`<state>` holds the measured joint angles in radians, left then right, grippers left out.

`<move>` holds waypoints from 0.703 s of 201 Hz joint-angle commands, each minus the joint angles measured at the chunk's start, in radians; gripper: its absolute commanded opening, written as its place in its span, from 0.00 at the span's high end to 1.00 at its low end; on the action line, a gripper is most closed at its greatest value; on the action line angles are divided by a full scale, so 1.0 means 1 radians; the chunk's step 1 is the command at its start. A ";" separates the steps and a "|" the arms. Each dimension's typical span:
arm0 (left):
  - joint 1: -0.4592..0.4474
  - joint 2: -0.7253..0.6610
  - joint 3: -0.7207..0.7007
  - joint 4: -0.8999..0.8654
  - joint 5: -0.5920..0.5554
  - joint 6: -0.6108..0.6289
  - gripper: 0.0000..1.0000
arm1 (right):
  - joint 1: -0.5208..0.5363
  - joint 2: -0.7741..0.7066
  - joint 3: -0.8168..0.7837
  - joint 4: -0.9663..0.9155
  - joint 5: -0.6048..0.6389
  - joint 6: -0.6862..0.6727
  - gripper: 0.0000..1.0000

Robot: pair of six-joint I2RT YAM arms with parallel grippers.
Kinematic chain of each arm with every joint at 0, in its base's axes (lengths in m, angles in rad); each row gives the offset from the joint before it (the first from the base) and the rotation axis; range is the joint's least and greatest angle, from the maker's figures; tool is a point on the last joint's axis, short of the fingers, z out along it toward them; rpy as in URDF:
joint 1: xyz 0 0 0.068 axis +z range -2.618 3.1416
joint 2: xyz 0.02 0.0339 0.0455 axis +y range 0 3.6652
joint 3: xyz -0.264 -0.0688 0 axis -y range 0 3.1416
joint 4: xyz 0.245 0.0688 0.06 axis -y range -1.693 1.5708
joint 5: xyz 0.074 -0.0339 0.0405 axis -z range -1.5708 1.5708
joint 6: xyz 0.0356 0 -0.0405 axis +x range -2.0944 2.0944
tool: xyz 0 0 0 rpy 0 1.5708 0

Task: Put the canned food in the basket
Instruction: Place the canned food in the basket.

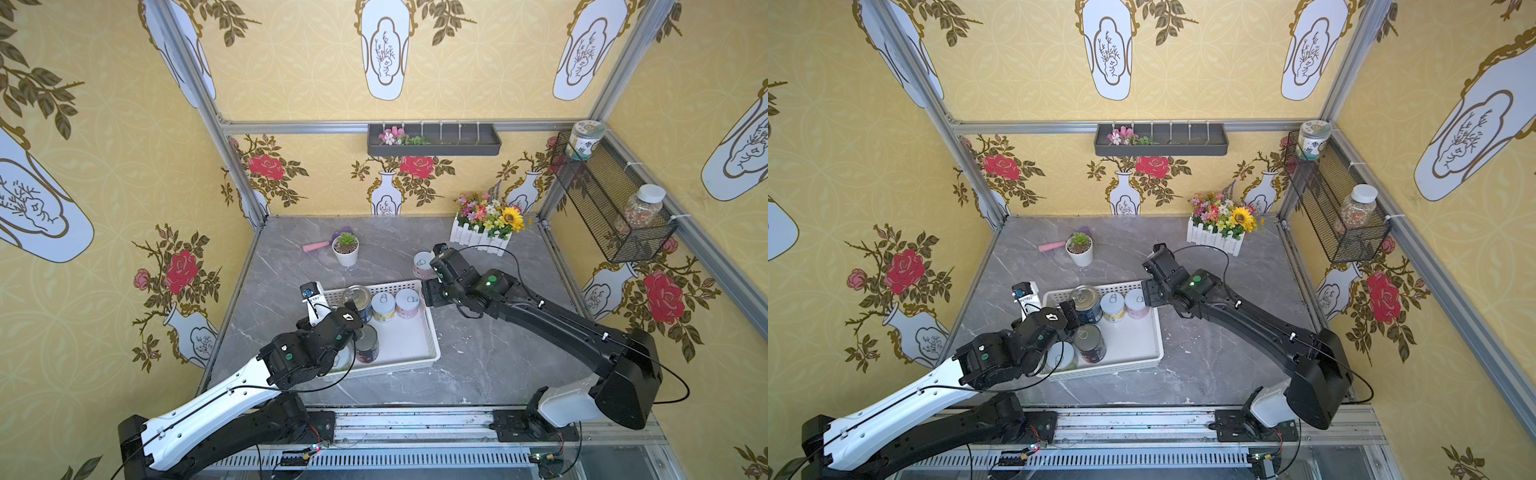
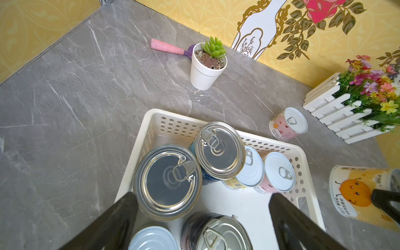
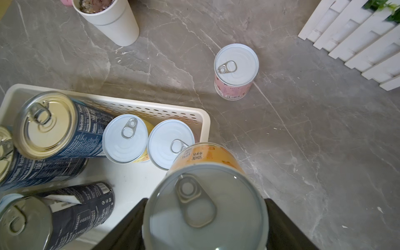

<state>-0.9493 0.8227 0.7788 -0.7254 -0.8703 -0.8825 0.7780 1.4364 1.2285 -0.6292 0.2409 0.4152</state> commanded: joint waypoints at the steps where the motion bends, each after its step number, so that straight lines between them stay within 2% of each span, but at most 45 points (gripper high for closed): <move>1: 0.000 0.000 0.004 0.017 -0.003 0.010 0.00 | 0.042 -0.007 -0.004 0.042 0.039 0.013 0.30; 63: 0.001 0.003 0.005 0.017 -0.004 0.011 0.00 | 0.198 0.078 -0.005 0.101 0.033 0.010 0.31; 141: 0.000 -0.005 0.004 0.017 -0.003 0.010 0.00 | 0.225 0.184 0.020 0.131 0.006 0.000 0.31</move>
<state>-0.9493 0.8196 0.7799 -0.7250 -0.8707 -0.8825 0.9997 1.6066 1.2373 -0.5682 0.2543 0.4213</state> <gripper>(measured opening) 0.999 0.784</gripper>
